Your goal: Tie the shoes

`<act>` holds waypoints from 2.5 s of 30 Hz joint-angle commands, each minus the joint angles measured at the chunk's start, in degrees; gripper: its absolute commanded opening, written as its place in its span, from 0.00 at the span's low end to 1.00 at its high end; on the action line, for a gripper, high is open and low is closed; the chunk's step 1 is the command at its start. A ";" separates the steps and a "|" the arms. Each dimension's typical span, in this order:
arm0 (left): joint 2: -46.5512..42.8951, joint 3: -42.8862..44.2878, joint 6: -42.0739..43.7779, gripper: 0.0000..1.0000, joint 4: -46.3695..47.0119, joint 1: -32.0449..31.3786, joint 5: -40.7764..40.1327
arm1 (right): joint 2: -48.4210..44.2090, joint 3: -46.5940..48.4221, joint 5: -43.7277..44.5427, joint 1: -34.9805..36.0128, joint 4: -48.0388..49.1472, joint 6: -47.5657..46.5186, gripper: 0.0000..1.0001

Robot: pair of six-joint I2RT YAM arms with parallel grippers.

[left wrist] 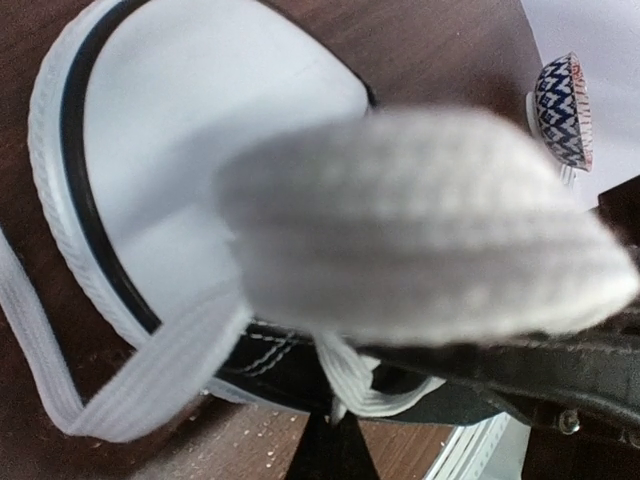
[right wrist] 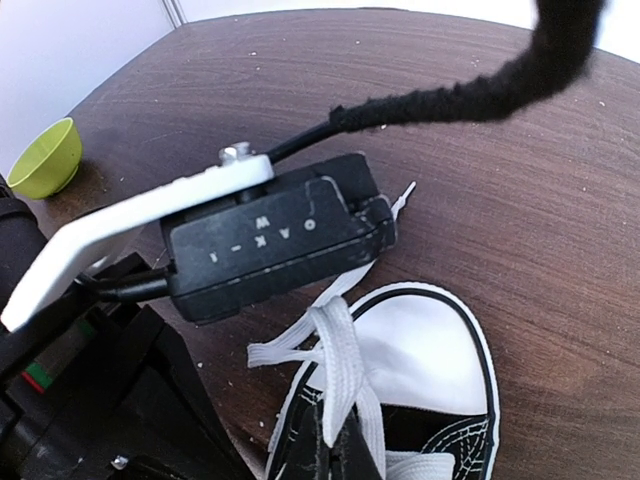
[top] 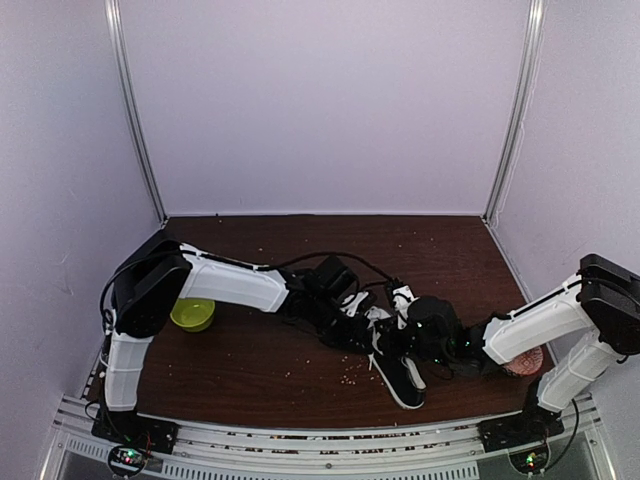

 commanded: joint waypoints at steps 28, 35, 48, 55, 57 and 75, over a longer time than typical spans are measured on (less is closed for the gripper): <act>-20.49 -20.64 -3.58 0.00 6.87 -0.54 6.17 | -29.16 -2.92 -9.74 -0.67 -25.66 0.38 0.68; -21.29 -25.22 -2.12 0.00 3.61 -0.54 5.08 | -29.08 2.22 -13.83 -0.74 -33.38 2.41 0.71; -24.91 -33.73 -4.23 0.00 8.83 -0.59 0.99 | -6.64 25.44 -8.79 -0.83 -46.66 6.67 0.62; -26.11 -36.81 -6.26 0.00 14.41 -0.60 -1.23 | 7.96 34.47 -10.99 1.70 -48.62 11.16 0.54; -26.12 -37.69 -7.26 0.00 16.04 -0.63 -1.26 | 10.06 35.01 -11.24 2.69 -48.37 11.62 0.54; -26.47 -40.67 -10.35 0.00 21.95 -0.57 -1.21 | 19.88 35.98 -14.92 3.19 -46.09 13.11 0.38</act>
